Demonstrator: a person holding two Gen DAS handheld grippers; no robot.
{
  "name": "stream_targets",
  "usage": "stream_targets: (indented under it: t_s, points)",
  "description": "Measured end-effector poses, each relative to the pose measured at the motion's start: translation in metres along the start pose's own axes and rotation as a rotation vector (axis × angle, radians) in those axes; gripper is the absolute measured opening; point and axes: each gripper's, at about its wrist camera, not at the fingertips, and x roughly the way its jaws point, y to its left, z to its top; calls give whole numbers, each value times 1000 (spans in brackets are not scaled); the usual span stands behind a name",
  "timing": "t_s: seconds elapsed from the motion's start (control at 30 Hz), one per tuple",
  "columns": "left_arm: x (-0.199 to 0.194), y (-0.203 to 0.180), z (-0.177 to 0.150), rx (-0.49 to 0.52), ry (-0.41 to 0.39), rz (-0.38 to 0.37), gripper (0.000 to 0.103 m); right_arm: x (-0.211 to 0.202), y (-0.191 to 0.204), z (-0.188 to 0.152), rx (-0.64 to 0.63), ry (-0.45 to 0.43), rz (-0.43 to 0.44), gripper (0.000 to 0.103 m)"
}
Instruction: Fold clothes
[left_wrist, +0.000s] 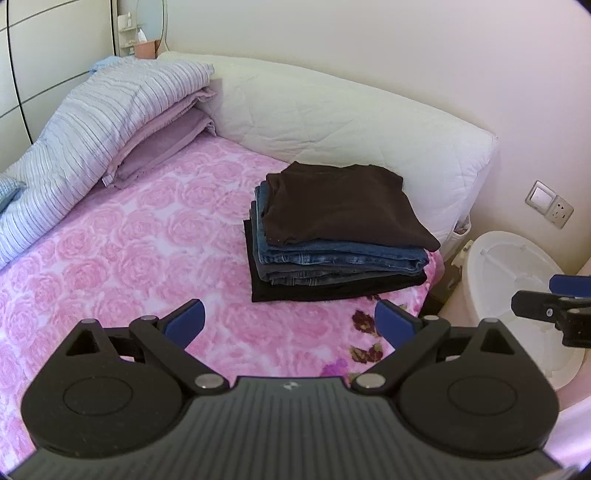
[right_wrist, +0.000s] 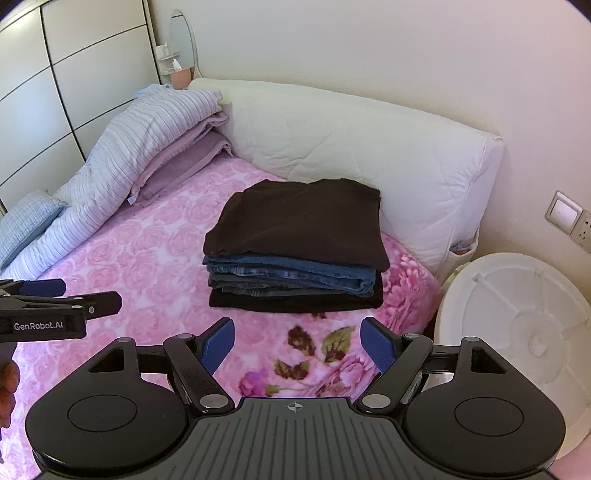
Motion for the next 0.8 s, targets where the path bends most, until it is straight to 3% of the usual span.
stream_targets:
  t_s: [0.8]
  points:
    - [2, -5, -6, 14, 13, -23, 97, -7, 5, -6, -20, -13, -30, 82]
